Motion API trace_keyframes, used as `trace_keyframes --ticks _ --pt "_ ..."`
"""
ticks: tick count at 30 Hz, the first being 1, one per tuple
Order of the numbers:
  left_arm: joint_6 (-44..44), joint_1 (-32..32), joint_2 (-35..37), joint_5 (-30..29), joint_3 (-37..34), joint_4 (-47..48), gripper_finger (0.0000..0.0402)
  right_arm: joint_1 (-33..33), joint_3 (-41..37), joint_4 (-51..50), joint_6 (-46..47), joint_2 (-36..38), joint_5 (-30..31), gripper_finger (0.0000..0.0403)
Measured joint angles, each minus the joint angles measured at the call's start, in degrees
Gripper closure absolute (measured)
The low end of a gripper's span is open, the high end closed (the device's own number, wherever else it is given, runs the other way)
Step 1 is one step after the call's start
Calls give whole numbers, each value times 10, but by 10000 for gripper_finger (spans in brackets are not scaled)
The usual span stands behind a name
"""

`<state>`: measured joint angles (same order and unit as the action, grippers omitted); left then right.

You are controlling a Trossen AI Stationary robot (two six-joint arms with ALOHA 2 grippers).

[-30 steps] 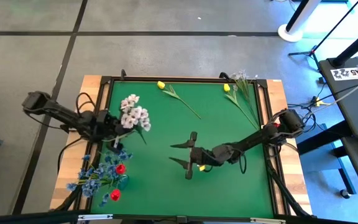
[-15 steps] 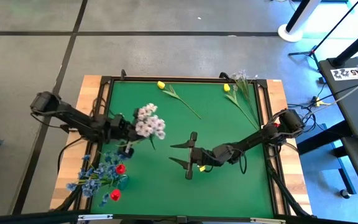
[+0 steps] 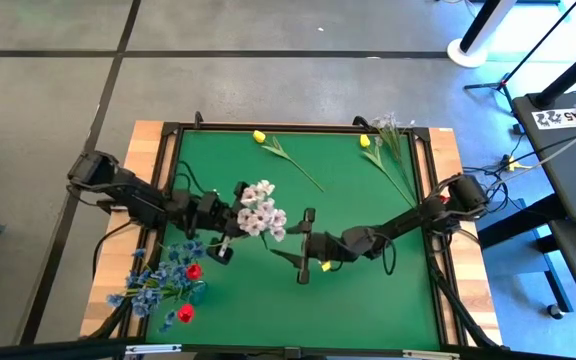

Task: Sort flowers into vase by color
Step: Put the bottom white flowers into the pink vase

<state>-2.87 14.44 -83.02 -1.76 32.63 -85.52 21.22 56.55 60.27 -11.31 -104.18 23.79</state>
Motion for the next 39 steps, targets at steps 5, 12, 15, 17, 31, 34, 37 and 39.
trace_keyframes --ticks 5,12,15,17,31,34,37,39 --pt "6 0 -48 0 35 3 392 -31 0 -35 59 0 -37 194" --pt "20 -1 -60 14 50 10 392 -34 0 -94 95 0 -39 265" --pt "20 -1 -60 14 50 11 389 -27 0 -95 93 0 -39 336" --pt "20 -1 -60 14 50 18 383 -27 0 -96 93 0 -40 381" --pt "5 -1 70 -1 49 397 288 -27 0 -299 192 45 -39 381" --pt "3 0 99 -27 49 492 271 -25 0 -348 204 49 -39 389" --pt "-7 0 106 -57 49 555 261 -21 0 -377 203 49 -34 393" --pt "-16 0 106 -64 48 580 256 -16 0 -386 209 50 -32 389"
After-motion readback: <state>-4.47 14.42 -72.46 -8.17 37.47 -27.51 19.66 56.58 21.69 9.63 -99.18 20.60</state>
